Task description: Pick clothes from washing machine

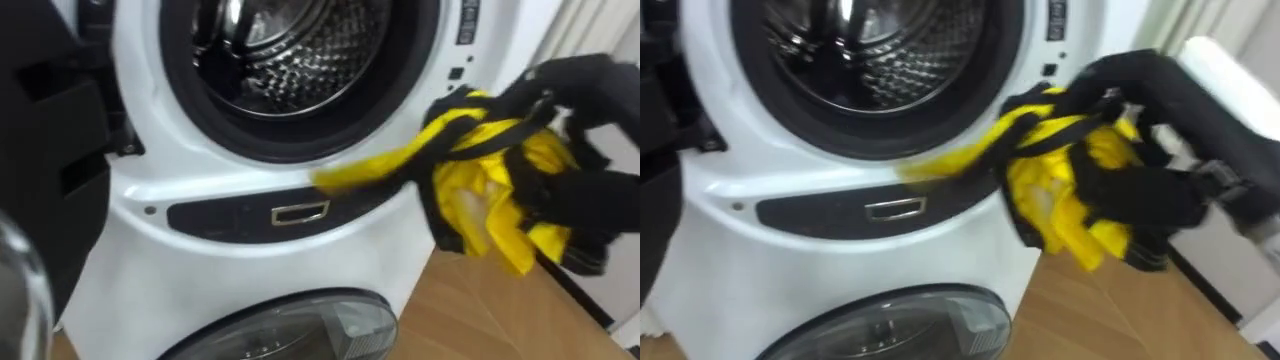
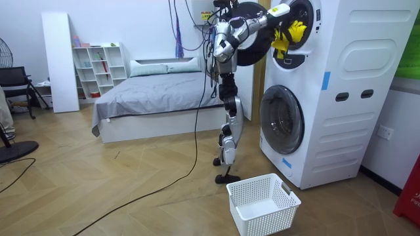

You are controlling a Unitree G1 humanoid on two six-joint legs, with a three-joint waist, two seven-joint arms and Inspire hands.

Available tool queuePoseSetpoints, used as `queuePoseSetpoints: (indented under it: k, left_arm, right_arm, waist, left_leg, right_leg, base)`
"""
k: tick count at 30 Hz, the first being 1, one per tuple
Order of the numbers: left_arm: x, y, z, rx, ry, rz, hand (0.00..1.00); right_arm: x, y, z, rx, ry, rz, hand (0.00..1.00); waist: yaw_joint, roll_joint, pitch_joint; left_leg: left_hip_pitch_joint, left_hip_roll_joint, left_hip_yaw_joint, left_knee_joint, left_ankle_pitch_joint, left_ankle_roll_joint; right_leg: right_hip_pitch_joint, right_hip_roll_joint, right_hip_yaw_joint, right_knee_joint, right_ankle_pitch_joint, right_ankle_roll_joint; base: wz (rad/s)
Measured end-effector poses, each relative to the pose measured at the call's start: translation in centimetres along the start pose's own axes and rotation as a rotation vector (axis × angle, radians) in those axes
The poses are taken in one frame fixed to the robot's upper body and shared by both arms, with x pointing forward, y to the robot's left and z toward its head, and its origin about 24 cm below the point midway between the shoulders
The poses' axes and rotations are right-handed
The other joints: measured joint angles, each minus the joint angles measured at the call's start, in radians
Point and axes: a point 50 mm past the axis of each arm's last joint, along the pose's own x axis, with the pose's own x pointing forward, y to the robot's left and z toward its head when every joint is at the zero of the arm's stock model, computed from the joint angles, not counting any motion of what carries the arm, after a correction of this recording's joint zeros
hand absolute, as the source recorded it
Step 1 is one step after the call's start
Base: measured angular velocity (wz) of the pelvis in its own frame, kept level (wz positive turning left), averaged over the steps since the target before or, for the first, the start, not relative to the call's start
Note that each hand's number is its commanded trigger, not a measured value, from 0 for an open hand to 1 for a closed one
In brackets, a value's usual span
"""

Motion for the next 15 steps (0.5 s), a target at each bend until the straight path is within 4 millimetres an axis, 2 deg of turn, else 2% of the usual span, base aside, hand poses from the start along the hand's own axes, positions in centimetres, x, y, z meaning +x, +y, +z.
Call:
queuePoseSetpoints:
  k: [2,8,12,15]
  left_arm:
    - [0.0,0.0,-0.1,0.000,-0.001,0.002,0.00]
    - [-0.1,-0.1,-0.4,0.003,0.006,0.001,0.00]
    - [0.0,0.0,0.1,0.006,0.000,0.014,0.00]
    - [0.2,0.4,0.4,0.009,0.004,0.026,0.00]
  right_arm:
    - [-0.3,-0.2,-0.3,0.005,0.017,-0.053,1.00]
    - [-1.9,-0.1,-1.7,0.042,0.097,-0.073,1.00]
    - [-2.8,0.3,-3.5,0.067,0.196,-0.093,1.00]
    - [-3.7,0.9,-5.2,0.110,0.296,-0.111,1.00]
  waist:
    - [-0.014,0.000,0.0000]
    - [-0.022,0.006,-0.0013]
    - [-0.038,0.019,0.0018]
    - [-0.047,0.020,0.0051]
  left_leg:
    - [0.011,0.001,0.005,-0.006,0.000,-0.001]
    - [0.016,0.013,0.031,-0.012,-0.007,-0.012]
    - [0.015,0.018,0.059,-0.014,-0.007,-0.016]
    - [0.028,0.025,0.084,-0.016,-0.011,-0.021]
  right_leg:
    - [0.001,0.001,0.004,0.000,0.001,0.000]
    - [-0.001,0.014,0.024,-0.002,0.001,-0.004]
    - [-0.017,0.023,0.052,0.000,0.005,-0.011]
    - [-0.017,0.030,0.073,0.000,0.006,-0.012]
  base:
    - [-0.08]
    - [-0.12]
    - [-0.19]
    - [-0.22]
